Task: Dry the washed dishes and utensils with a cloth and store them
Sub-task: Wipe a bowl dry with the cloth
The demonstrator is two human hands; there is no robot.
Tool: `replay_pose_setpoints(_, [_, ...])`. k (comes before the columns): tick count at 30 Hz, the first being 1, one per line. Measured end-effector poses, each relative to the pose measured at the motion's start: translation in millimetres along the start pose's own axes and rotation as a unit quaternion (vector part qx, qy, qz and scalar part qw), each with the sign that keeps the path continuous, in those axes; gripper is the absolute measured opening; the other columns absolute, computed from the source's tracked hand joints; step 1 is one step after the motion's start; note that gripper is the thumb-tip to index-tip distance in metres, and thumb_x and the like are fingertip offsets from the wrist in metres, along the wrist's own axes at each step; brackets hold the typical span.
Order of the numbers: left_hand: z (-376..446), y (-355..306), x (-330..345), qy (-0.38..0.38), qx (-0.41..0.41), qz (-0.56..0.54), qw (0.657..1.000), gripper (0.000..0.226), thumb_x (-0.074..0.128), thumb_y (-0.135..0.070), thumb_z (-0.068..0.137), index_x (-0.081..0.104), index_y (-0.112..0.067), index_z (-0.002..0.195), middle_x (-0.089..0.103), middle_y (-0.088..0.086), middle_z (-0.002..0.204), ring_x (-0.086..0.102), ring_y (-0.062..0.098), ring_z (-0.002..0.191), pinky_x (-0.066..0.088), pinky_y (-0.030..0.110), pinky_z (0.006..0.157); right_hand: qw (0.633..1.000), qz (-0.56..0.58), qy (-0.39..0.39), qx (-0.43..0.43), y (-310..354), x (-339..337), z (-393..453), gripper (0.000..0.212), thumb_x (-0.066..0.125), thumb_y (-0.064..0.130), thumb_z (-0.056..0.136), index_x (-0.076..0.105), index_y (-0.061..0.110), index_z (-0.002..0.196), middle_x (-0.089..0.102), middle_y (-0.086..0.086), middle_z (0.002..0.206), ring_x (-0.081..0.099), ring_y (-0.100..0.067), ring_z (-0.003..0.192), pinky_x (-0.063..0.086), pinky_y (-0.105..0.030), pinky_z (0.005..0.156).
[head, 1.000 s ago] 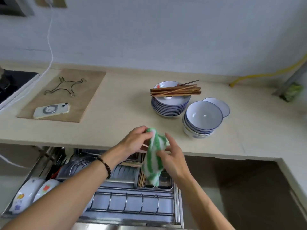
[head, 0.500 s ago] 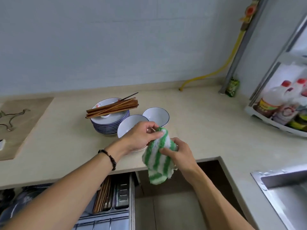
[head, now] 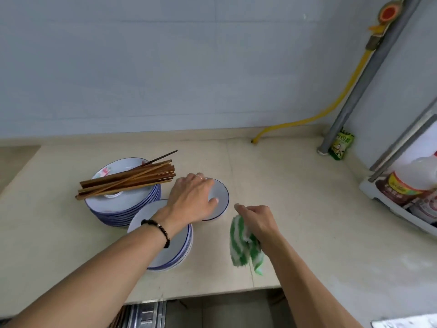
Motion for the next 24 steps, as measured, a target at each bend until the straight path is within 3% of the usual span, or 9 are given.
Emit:
replay_pose_setpoints(2, [15.6,9.2,11.8,0.015,0.014,0.054,0.998,0.057,0.047,-0.050,0.097,0.044,-0.019,0.146,0.045,0.007,0.149,0.037,0.025,0.138,0.030,0.041,0.111,0.999,-0.037,0.003,0.014,10.1,12.1,27.6,0.059,0.066,0.037,0.089,0.025,0.020,0.051,0.023,0.009,0.040,0.025,-0.020,0.047,0.022,-0.029,0.049])
replay_pose_setpoints(5, [33.1,21.4,24.9,0.032,0.017,0.080,0.996,0.060,0.044,-0.054,0.098,0.040,-0.020,0.148,0.040,0.007,0.153,0.030,0.024,0.144,0.025,0.044,0.113,0.996,-0.082,0.008,0.038,17.0,30.2,57.8,0.051,0.067,0.038,0.088,0.035,0.015,0.055,0.037,0.004,0.047,0.035,-0.019,0.047,0.027,-0.026,0.046])
replay_pose_setpoints(8, [42.3,28.1,29.5,0.039,0.017,0.078,0.996,0.061,0.045,-0.054,0.098,0.039,-0.019,0.147,0.041,0.008,0.152,0.031,0.025,0.143,0.027,0.045,0.113,0.989,-0.142,0.030,0.042,12.3,46.7,76.3,0.035,0.062,0.031,0.089,0.043,0.011,0.067,0.044,-0.001,0.063,0.040,-0.019,0.052,0.030,-0.024,0.046])
replay_pose_setpoints(13, [48.7,41.2,39.6,0.040,0.008,0.071,0.997,0.058,0.049,-0.051,0.096,0.042,-0.016,0.142,0.049,0.009,0.143,0.040,0.027,0.135,0.035,0.043,0.108,0.986,-0.160,0.037,0.015,8.5,53.8,91.9,0.024,0.049,0.012,0.092,0.037,0.010,0.072,0.042,-0.002,0.074,0.037,-0.016,0.057,0.029,-0.025,0.047])
replay_pose_setpoints(18, [55.7,37.4,37.7,0.028,-0.004,0.055,0.998,0.064,0.053,-0.040,0.096,0.031,-0.011,0.148,0.052,0.011,0.139,0.046,0.028,0.130,0.039,0.041,0.105,0.991,-0.134,0.025,-0.006,12.7,17.4,88.2,0.029,0.049,0.009,0.088,0.030,0.013,0.065,0.035,-0.001,0.066,0.028,-0.017,0.054,0.022,-0.024,0.045])
replay_pose_setpoints(21, [61.0,28.3,28.5,0.008,-0.003,0.051,0.999,0.053,0.053,-0.032,0.094,0.040,-0.012,0.140,0.058,0.009,0.131,0.053,0.027,0.122,0.042,0.039,0.099,0.994,-0.101,0.029,-0.019,19.5,-14.9,79.9,0.030,0.052,0.008,0.085,0.031,0.014,0.065,0.033,-0.003,0.064,0.029,-0.020,0.059,0.022,-0.028,0.052])
replay_pose_setpoints(24, [65.9,12.2,13.8,0.006,-0.029,-0.023,0.999,0.039,0.049,-0.031,0.093,0.051,-0.013,0.128,0.059,0.008,0.123,0.055,0.028,0.113,0.042,0.036,0.086,0.997,-0.073,0.022,-0.021,23.6,-51.4,66.8,0.024,0.057,0.013,0.081,0.037,0.012,0.068,0.037,-0.007,0.067,0.034,-0.022,0.065,0.026,-0.033,0.058])
Point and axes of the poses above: each hand's wrist, its own z-axis towards the middle knuckle, its own x-axis out of the palm, y = z × x, the point moved 3 cm from there along z, towards the middle knuckle
